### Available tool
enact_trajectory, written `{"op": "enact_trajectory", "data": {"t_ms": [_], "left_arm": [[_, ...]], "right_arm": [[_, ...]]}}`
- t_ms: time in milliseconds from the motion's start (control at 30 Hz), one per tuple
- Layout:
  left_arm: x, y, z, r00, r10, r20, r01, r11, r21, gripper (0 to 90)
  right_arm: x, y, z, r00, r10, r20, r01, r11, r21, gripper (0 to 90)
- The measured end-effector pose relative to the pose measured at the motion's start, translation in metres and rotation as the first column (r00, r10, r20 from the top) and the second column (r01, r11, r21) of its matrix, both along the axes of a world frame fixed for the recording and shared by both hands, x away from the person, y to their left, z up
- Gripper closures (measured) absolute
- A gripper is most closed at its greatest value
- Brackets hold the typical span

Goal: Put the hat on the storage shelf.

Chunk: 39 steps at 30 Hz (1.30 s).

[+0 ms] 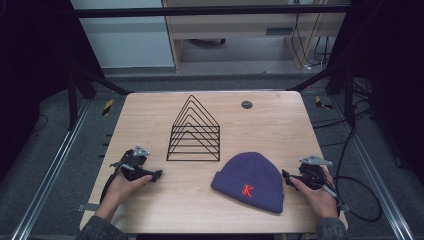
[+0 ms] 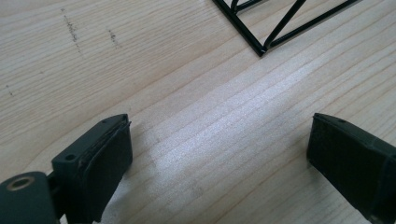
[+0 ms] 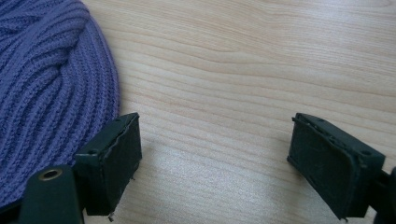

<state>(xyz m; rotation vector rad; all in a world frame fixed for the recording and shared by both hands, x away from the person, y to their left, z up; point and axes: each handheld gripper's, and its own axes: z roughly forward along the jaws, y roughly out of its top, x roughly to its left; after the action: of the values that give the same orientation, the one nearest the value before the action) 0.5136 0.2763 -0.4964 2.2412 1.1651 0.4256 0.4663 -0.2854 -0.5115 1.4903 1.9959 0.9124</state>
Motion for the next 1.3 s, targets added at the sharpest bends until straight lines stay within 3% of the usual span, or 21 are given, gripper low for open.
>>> {"op": "enact_trajectory", "data": {"t_ms": [267,500,567,633,733,867,900,1000,1267,1300], "left_arm": [[-0.001,-0.003,0.0,1.0,0.0,-0.006,0.0,1.0,0.006,3.3],[-0.002,-0.002,-0.001,1.0,-0.006,-0.005,0.006,1.0,0.003,2.6],[-0.003,-0.002,-0.001,0.9999,-0.008,-0.008,0.008,1.0,0.001,2.5],[-0.003,-0.002,-0.001,0.9999,-0.01,-0.002,0.01,0.9999,0.006,2.3],[-0.003,-0.003,-0.001,1.0,-0.009,-0.002,0.009,0.9999,0.009,1.6],[-0.004,-0.003,-0.001,1.0,-0.009,-0.004,0.009,0.9999,0.006,1.4],[-0.004,-0.003,-0.001,1.0,-0.009,-0.004,0.009,0.9999,0.006,1.4],[-0.004,-0.003,-0.001,0.9999,-0.01,-0.003,0.01,0.9999,0.006,1.3],[-0.004,-0.003,-0.001,0.9999,-0.01,-0.007,0.01,0.9999,0.005,1.1],[-0.004,-0.003,-0.001,0.9999,-0.009,-0.007,0.009,0.9999,0.006,0.7]], "right_arm": [[0.0,0.0,0.001,1.0,-0.005,-0.007,0.005,1.0,-0.005,16.9],[0.003,0.003,0.007,0.9983,-0.02,-0.055,0.02,0.9997,0.01,15.7],[0.008,0.01,0.022,0.9998,-0.014,-0.016,0.014,0.9996,0.024,16.5],[0.009,0.014,0.029,0.9999,0.006,-0.01,-0.006,0.9995,0.032,16.5],[0.022,0.036,0.05,0.9969,0.078,0.004,-0.078,0.9969,0.005,22.0],[0.039,0.058,0.056,0.9856,0.162,-0.05,-0.162,0.9868,0.006,34.1],[0.039,0.058,0.056,0.9856,0.162,-0.05,-0.162,0.9868,0.006,34.1],[0.054,0.073,0.05,0.974,0.202,-0.104,-0.202,0.9794,0.008,41.1],[0.069,0.085,0.038,0.9565,0.209,-0.204,-0.202,0.9779,0.056,41.2],[0.071,0.088,0.034,0.9507,0.208,-0.23,-0.201,0.978,0.053,40.5]]}}
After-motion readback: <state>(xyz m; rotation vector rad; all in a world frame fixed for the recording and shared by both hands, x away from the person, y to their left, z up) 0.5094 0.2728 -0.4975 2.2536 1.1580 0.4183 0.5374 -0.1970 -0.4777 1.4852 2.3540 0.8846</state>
